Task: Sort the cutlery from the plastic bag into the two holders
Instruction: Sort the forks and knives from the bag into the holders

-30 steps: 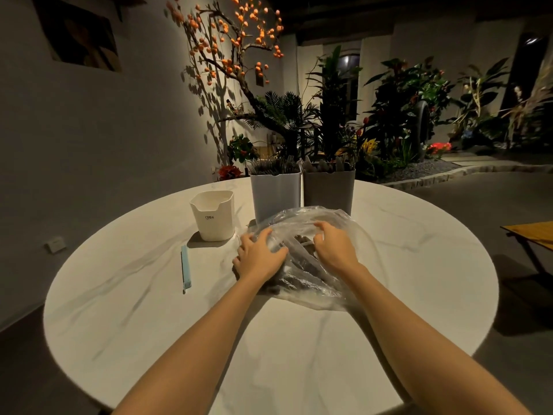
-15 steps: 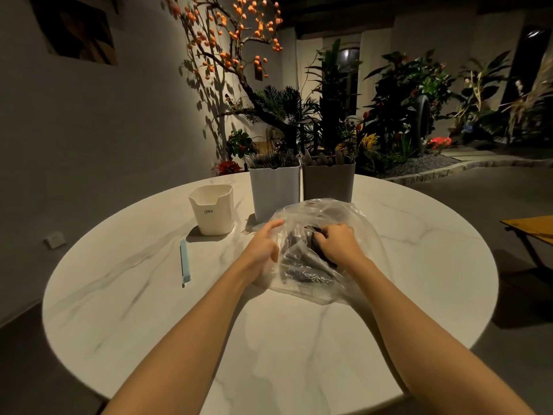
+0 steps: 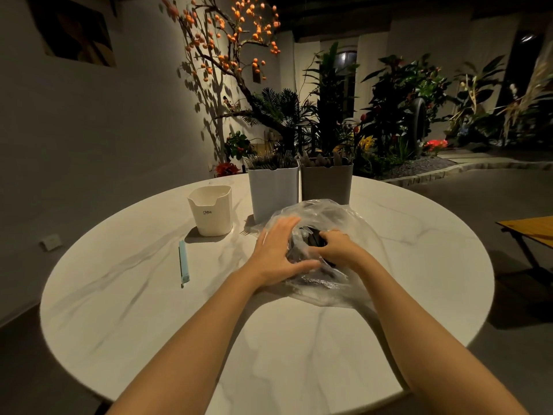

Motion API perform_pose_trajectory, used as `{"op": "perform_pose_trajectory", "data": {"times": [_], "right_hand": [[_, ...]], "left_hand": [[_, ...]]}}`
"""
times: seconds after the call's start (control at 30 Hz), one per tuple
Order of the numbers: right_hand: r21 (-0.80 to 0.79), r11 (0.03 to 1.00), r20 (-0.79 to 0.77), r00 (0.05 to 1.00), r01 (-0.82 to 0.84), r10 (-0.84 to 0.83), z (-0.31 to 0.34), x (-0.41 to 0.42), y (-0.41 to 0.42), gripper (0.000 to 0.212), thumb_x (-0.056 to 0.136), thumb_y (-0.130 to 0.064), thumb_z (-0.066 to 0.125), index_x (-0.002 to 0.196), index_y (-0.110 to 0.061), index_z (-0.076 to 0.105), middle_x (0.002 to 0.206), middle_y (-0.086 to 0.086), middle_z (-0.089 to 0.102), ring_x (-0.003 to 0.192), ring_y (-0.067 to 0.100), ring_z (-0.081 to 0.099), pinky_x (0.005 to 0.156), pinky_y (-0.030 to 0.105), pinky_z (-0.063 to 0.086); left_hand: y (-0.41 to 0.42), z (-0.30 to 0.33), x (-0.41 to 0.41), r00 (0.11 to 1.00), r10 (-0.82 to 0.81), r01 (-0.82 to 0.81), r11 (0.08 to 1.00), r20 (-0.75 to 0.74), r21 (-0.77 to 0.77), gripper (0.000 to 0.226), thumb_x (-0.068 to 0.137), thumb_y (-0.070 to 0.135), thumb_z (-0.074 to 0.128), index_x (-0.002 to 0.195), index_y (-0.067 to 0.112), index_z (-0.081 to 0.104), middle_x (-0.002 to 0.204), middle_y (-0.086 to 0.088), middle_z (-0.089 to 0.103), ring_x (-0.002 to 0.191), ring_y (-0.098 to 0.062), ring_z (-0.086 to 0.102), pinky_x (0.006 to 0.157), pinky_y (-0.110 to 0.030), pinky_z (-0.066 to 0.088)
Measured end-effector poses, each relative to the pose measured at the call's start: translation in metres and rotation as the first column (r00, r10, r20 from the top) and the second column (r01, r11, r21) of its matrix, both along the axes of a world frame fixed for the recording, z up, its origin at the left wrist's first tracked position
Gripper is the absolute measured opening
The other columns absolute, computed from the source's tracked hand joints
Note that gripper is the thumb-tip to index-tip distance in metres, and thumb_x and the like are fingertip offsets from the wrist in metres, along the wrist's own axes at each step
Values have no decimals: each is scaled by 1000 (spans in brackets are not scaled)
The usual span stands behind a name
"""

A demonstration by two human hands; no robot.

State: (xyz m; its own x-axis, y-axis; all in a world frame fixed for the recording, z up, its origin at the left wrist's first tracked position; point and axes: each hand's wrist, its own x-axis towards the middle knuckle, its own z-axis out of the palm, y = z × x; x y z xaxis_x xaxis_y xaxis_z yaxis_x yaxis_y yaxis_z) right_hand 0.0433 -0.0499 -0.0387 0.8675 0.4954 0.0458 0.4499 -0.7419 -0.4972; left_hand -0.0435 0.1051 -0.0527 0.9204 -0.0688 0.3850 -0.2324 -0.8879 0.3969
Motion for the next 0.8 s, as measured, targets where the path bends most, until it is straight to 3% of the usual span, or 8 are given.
{"op": "perform_pose_trajectory", "data": {"times": [0.1, 0.2, 0.37, 0.5, 0.63, 0.8], "right_hand": [[176, 984, -76, 997, -16, 30, -1, 2, -7, 35, 93, -29, 60, 120, -5, 62, 112, 11, 64, 105, 27, 59, 98, 40, 47], [173, 985, -50, 998, -20, 29, -4, 6, -6, 29, 96, -23, 55, 114, -3, 65, 112, 16, 67, 100, 28, 62, 93, 42, 49], [-26, 1000, 32, 999, -8, 9, -4, 2, 0, 49, 91, -57, 50, 100, -10, 59, 119, 13, 57, 110, 31, 51, 96, 40, 44], [-167, 986, 16, 1000, -18, 21, -4, 2, -2, 79, 81, -70, 54, 133, -11, 48, 135, 12, 43, 121, 29, 41, 103, 39, 40], [-115, 992, 69, 997, 42, -34, -6, -1, -2, 77, 83, -67, 55, 136, -13, 45, 140, 16, 37, 126, 31, 35, 106, 40, 36], [108, 994, 142, 989, 31, -47, -9, -11, 1, 65, 88, -57, 56, 138, -17, 48, 137, 12, 52, 128, 28, 42, 107, 41, 38]], "left_hand": [[12, -3, -2, 968, -11, 10, 1000, -251, -8, 107, 67, 75, 62, 151, 38, 6, 160, 11, 4, 147, -20, 10, 119, -52, 12], [20, -1, -3, 942, -42, 22, 998, -333, -65, 109, 61, 72, 66, 150, 37, 14, 160, 12, 2, 146, -20, 12, 118, -48, 23], [30, 15, -12, 900, -102, 53, 991, -424, -126, 103, 64, 59, 74, 147, 34, 18, 155, 6, 14, 140, -20, 25, 111, -35, 31], [38, 17, -12, 829, -104, 58, 993, -550, -99, 103, 58, 58, 76, 142, 36, 20, 154, 5, 14, 137, -21, 27, 113, -38, 33], [31, 13, -13, 865, -67, 45, 997, -497, -55, 77, 69, 52, 80, 127, 31, 34, 142, 5, 25, 123, -14, 35, 104, -31, 38], [19, 1, -10, 987, 16, -26, 998, -159, -64, 54, 65, 64, 75, 90, 24, 50, 119, 5, 36, 110, -12, 41, 94, -21, 40]]}}
